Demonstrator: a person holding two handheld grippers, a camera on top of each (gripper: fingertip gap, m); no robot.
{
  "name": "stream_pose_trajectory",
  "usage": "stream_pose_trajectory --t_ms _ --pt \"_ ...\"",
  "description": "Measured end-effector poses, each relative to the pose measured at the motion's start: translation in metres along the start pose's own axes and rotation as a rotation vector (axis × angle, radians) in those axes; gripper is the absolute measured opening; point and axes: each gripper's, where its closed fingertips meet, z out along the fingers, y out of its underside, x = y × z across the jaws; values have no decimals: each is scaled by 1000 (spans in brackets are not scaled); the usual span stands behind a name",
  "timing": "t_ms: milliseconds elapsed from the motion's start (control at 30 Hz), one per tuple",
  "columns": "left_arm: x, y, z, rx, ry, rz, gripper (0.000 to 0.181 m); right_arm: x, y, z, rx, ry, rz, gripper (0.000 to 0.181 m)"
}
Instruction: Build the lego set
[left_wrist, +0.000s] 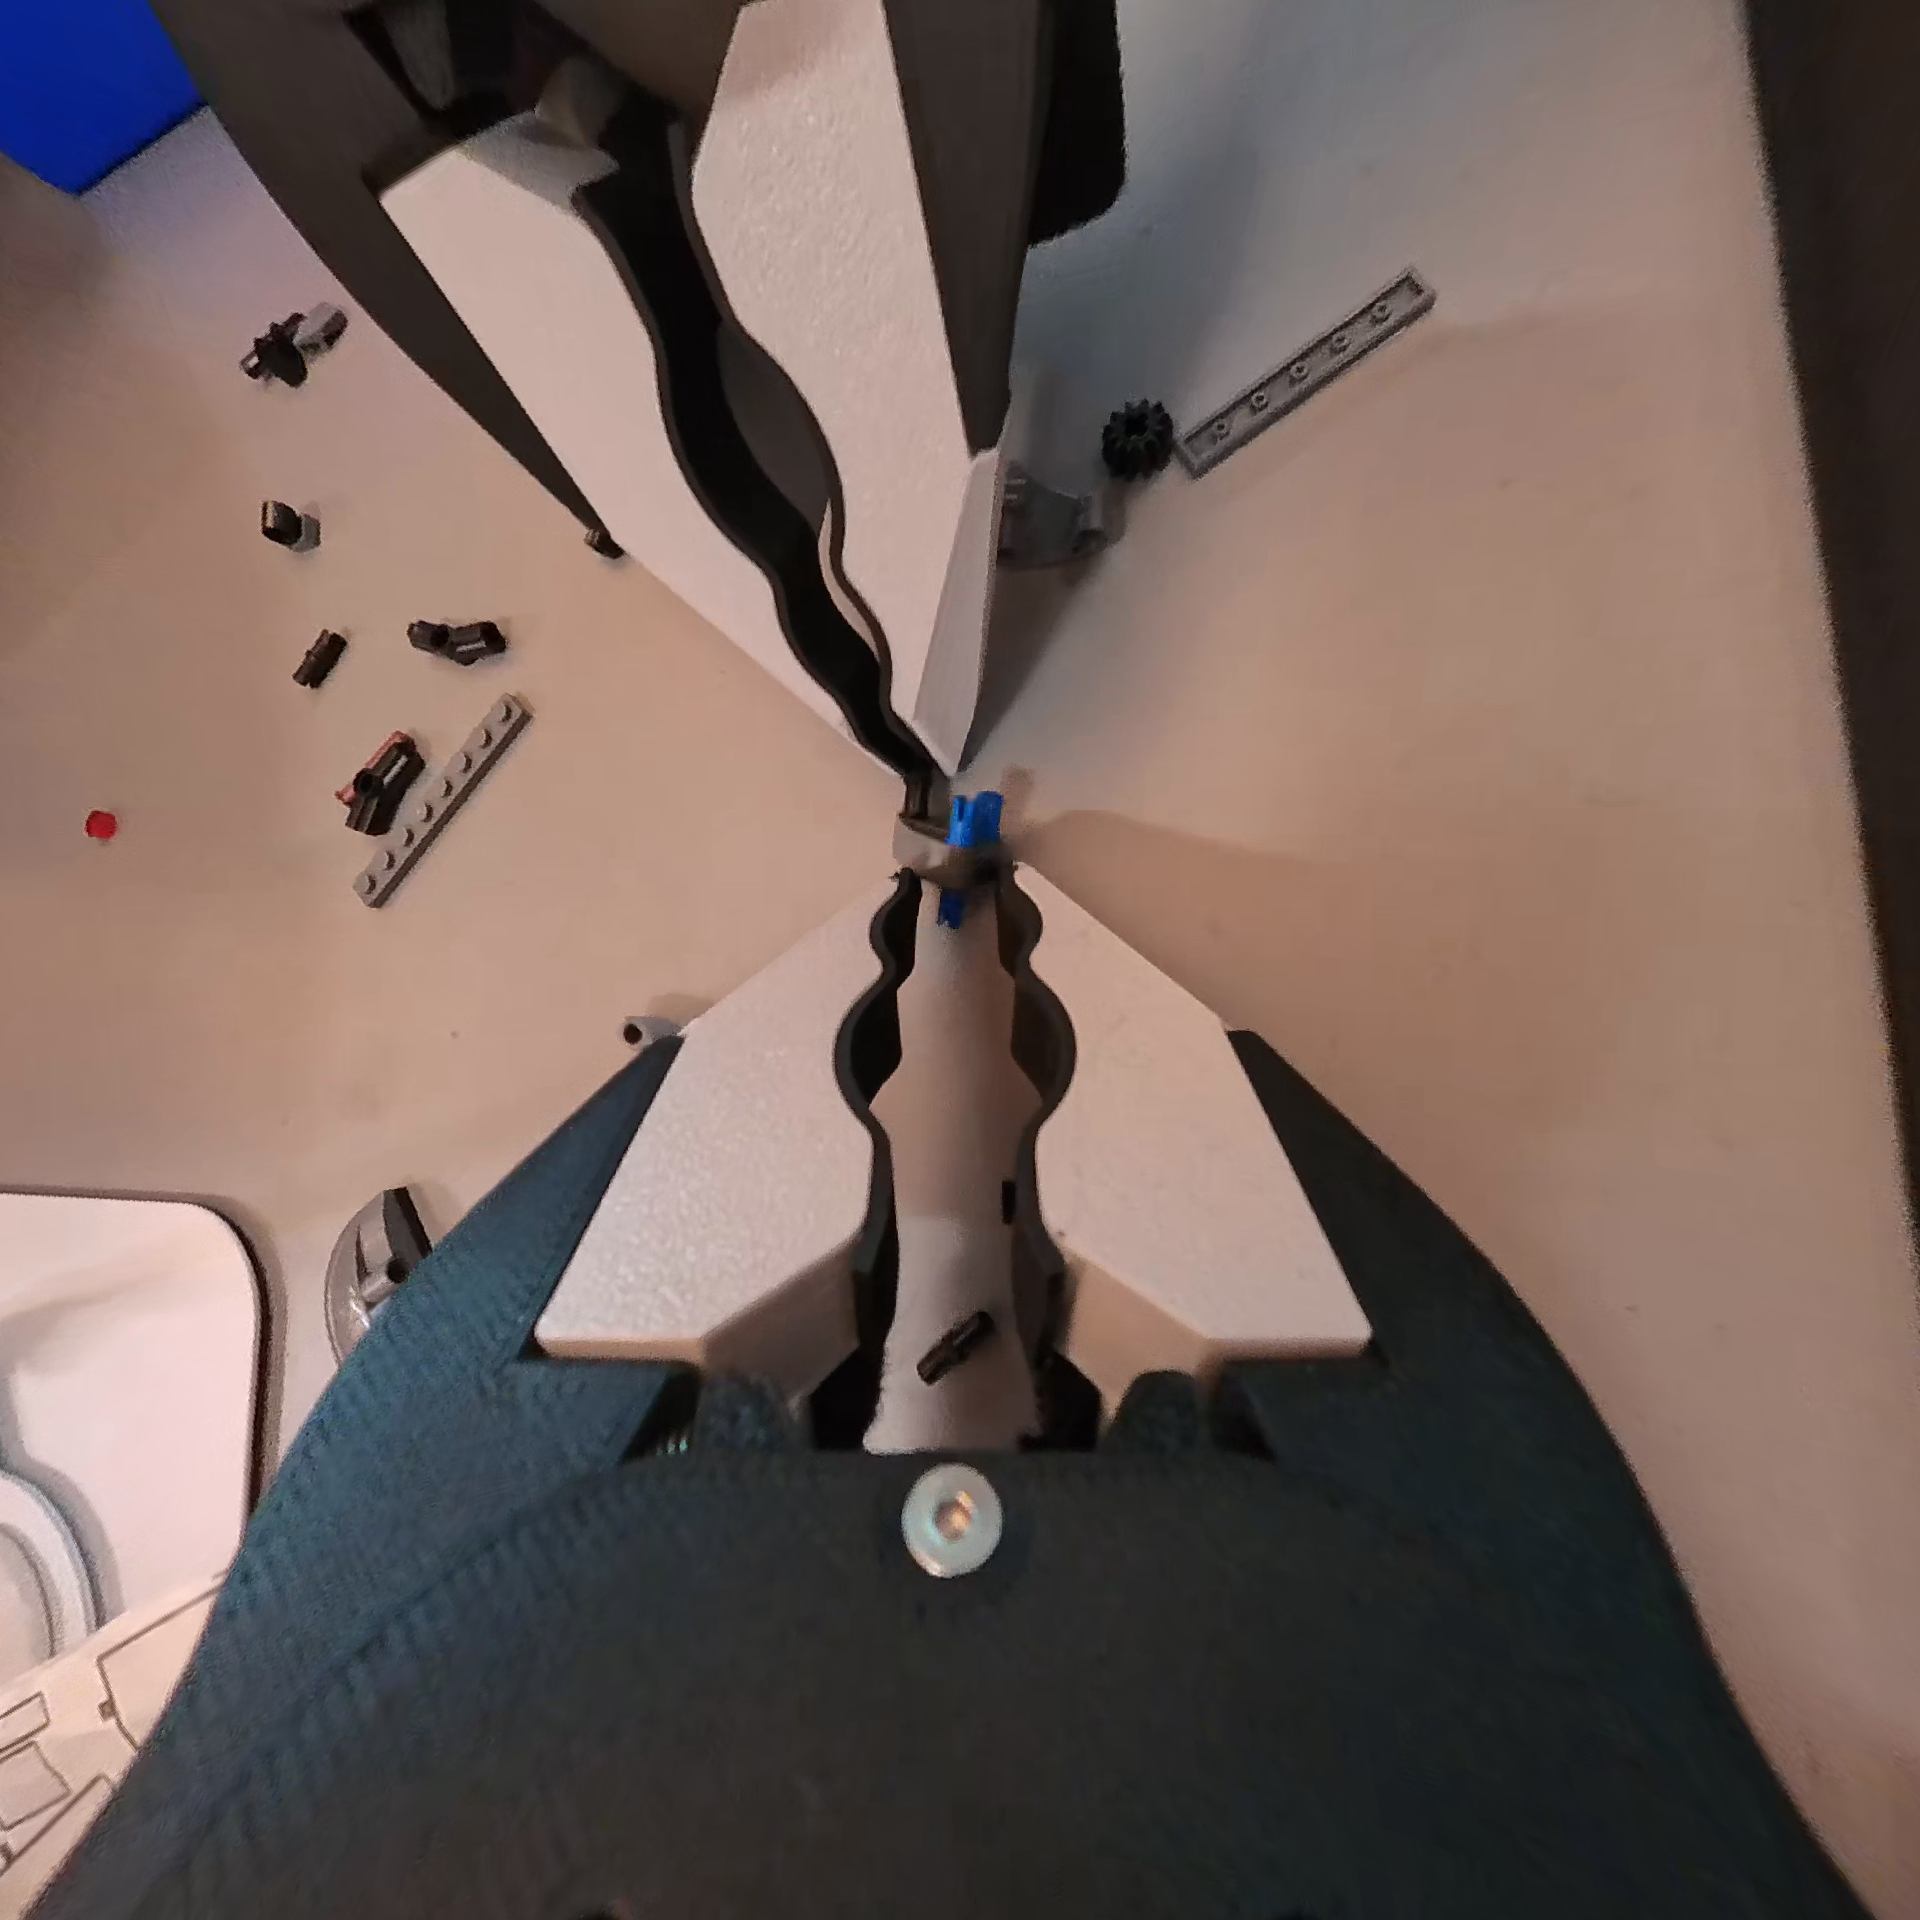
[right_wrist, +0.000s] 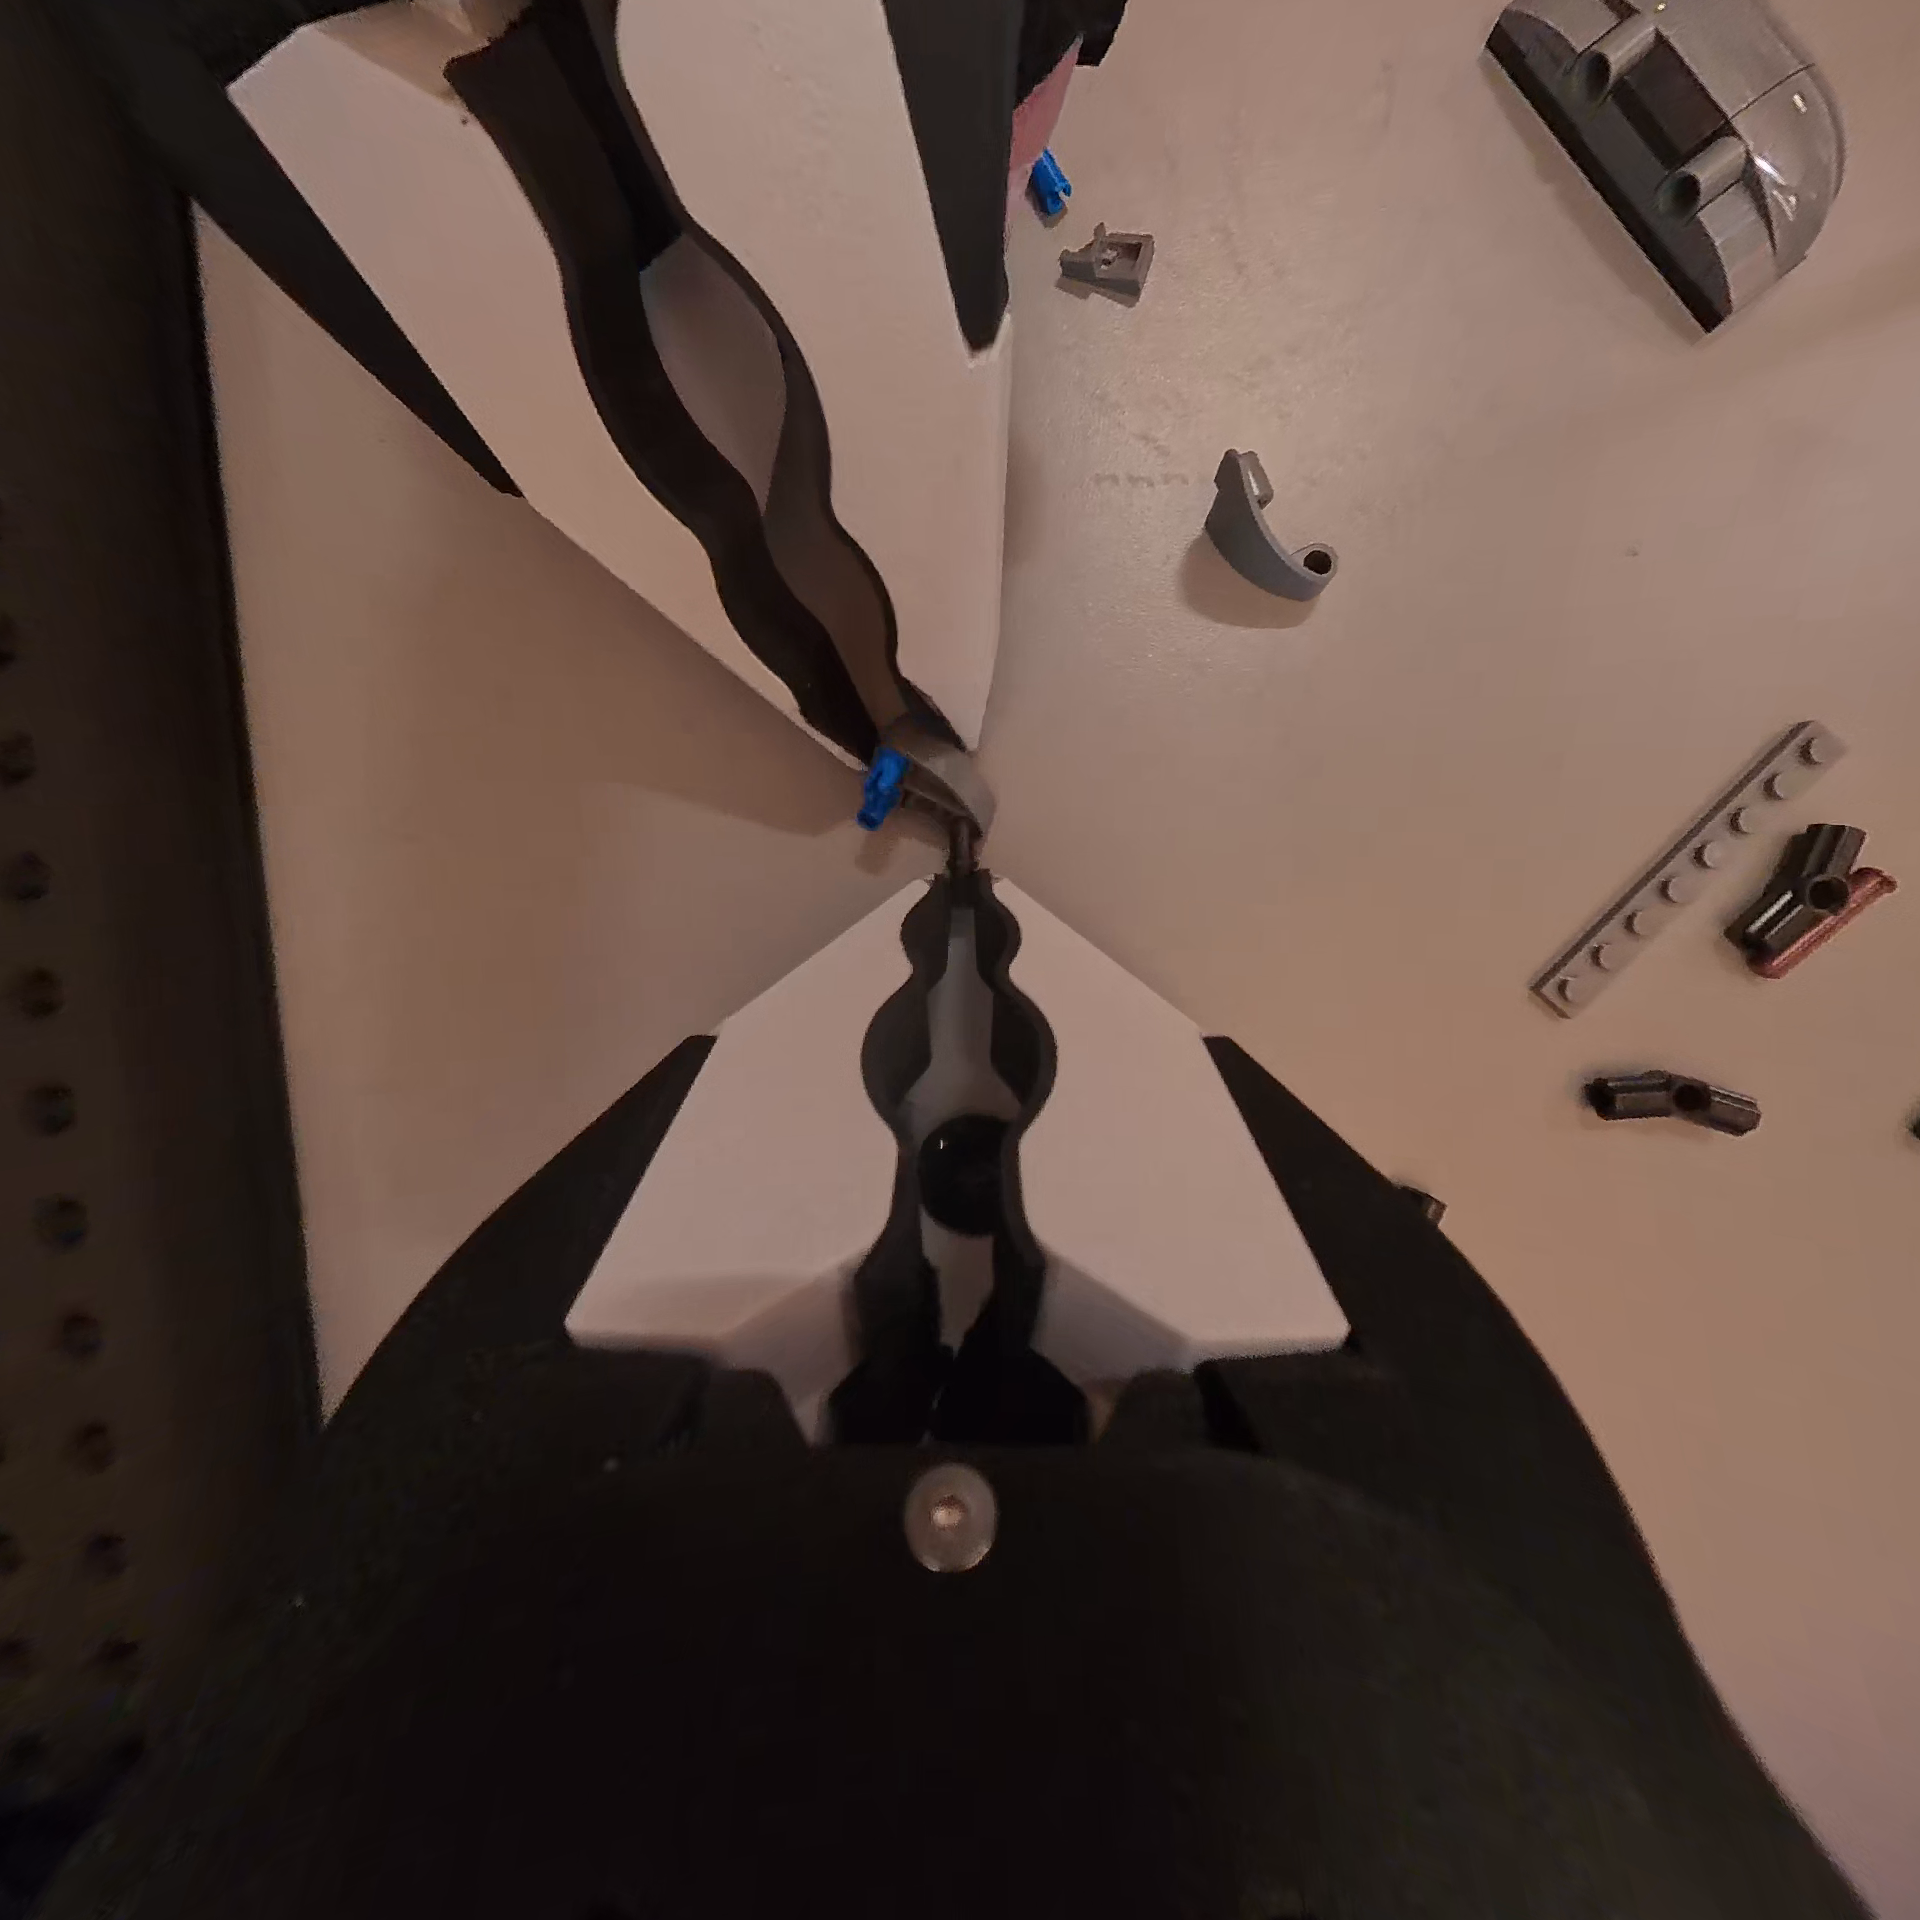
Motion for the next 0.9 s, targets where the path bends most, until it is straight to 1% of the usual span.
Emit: stream_pose_trajectory --t_ms 67,100,200,533,900 --pt "-1 -3 0 13 -11 2 6 0 -1 0 5 -5 3 2" --pt "-1 -2 0 7 -11 4 6 -2 -2 0 10 -11 3 2" --pt "0 3 3 -14 -9 10 7 -1 -1 1 5 -4 0 3" --pt "-3 6 1 -26 -4 -11 15 -1 -1 1 4 -5 2 3" --pt "-5 3 3 -7 -8 -39 21 -1 -2 1 4 -2 -2 2"
